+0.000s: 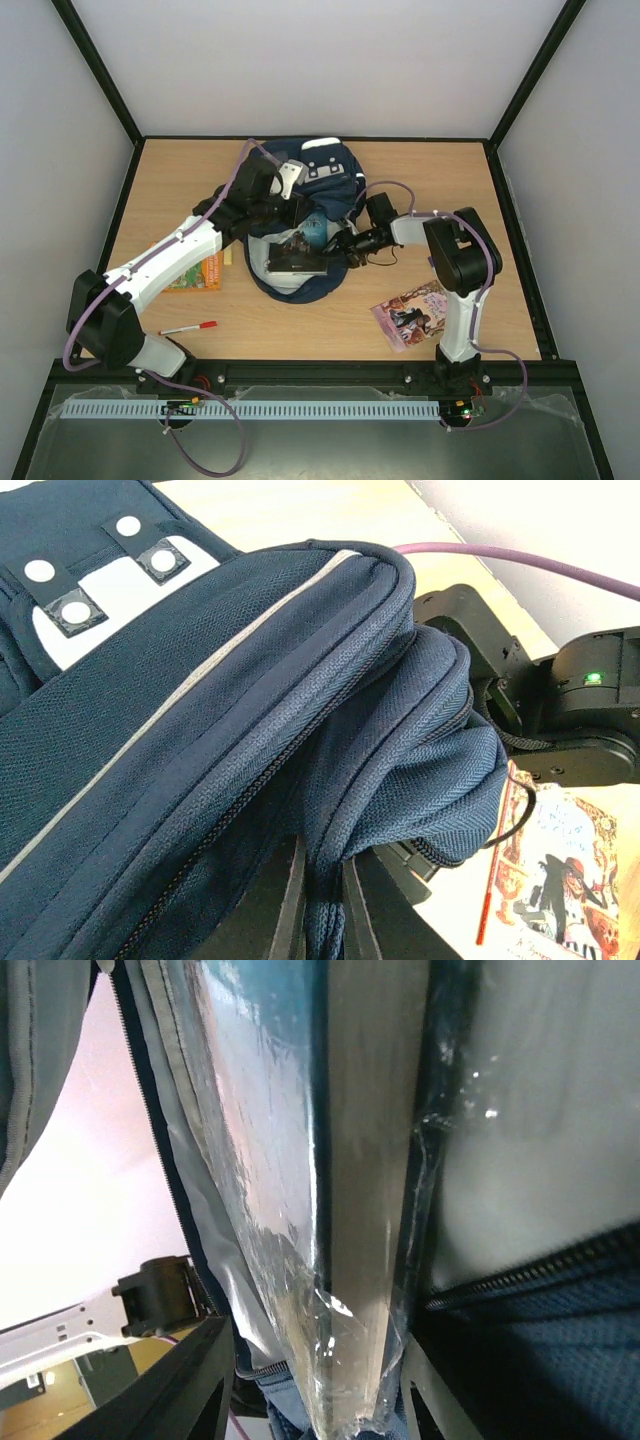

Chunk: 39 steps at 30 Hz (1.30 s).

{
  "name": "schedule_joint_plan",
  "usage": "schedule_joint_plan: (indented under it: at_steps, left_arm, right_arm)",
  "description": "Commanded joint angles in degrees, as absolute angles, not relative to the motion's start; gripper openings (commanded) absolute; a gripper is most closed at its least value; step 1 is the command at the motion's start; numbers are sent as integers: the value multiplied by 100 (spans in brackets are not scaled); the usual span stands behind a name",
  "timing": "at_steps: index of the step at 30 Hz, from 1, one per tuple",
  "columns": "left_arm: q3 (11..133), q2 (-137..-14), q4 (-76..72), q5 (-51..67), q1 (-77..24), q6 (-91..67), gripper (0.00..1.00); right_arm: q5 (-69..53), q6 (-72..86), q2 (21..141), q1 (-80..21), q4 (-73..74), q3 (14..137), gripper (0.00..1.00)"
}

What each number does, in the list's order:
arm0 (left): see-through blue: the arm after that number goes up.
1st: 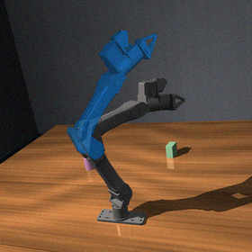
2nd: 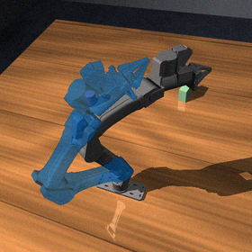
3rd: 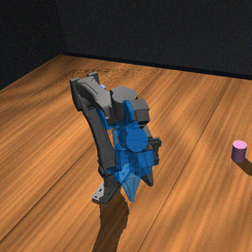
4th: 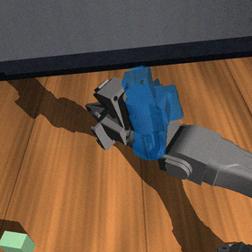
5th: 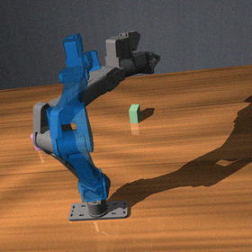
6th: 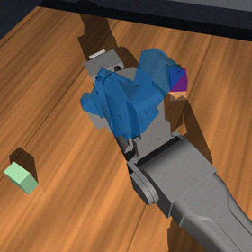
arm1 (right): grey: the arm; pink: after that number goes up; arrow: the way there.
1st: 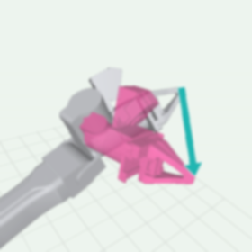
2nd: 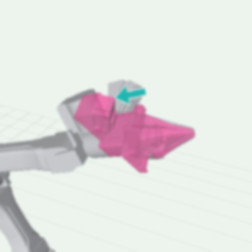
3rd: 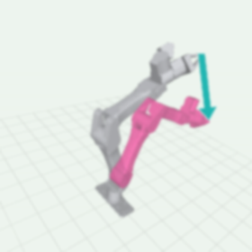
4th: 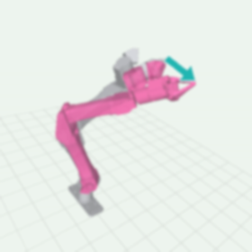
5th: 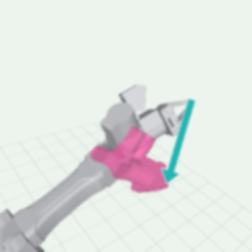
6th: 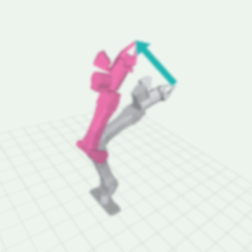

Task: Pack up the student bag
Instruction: Place the book in the student bag.

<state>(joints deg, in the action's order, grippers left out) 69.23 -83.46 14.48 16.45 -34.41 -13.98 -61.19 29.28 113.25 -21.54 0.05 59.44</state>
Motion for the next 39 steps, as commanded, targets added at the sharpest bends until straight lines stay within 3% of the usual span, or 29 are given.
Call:
schedule_joint_plan:
  at_steps: [1,14,25,39]
  left_arm:
    - [7005,-8278,834,2019,-3552,-1529,2]
    - [7005,-8268,870,1862,-3561,-1518,3]
    - [6992,-8262,837,1791,-3433,-1533,2]
    - [6979,-8168,852,1767,-3435,-1503,2]
  right_arm:
    - [-6157,3246,11608,-2382,-187,6262,43]
    - [-6005,2950,10895,-2463,-202,5847,1]
    - [-5714,2401,9537,-2461,-143,5077,1]
    - [-5737,3603,10116,-1679,-1600,4915,1]
